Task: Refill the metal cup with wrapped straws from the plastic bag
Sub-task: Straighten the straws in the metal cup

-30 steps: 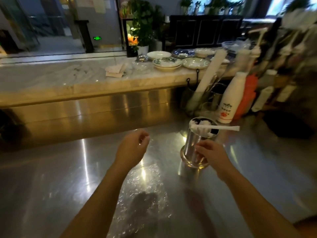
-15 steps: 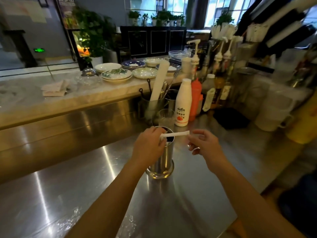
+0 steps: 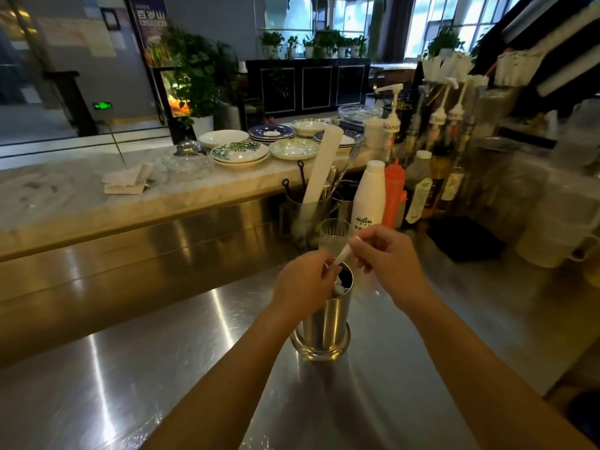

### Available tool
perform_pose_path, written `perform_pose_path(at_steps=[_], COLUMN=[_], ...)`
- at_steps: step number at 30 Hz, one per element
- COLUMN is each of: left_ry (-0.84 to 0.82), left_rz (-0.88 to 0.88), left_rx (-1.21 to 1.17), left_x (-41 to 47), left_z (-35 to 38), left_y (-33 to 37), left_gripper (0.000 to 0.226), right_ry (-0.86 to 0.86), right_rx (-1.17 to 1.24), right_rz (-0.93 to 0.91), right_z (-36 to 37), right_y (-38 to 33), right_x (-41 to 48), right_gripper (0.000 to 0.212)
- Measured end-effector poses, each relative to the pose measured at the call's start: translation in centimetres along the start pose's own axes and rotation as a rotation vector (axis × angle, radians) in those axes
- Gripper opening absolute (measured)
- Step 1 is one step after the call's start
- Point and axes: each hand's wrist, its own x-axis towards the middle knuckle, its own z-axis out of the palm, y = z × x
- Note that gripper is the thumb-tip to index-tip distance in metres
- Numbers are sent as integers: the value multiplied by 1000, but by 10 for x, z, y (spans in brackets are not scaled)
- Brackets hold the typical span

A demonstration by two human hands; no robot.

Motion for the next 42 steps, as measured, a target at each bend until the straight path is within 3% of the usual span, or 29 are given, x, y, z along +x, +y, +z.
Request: perform_pose_path(at_steps=[8,11,14,23,32,37,42], left_ry=[57,124,91,-79,168,228,226], left_rz=[-56,-57,-41,-26,104,-4,-238], left_rx=[-39,-47,53,174,238,299,310], left_x=[-7,-8,-9,-1,-26,-70,-131], left_z=[0,1,6,6,-38,-75,-97], left_y=[-17,-21,-28,-26,-24,-45,-81], left_gripper=[20,17,21,15,29,31,28], right_ry=[-309,-396,-443,-510,-315,-401,-549], right_rx=[-532,-635,-720,-861,-812,-777,-740], right_rz=[-116,-81,-57,-54,-421,-467,-442], right_z=[32,37,39,40,47,73,107], right_y=[13,25,33,40,7,-6,12], right_x=[21,21,20,24,13,-4,-27], right_gripper=[8,5,6,13,20,27,30])
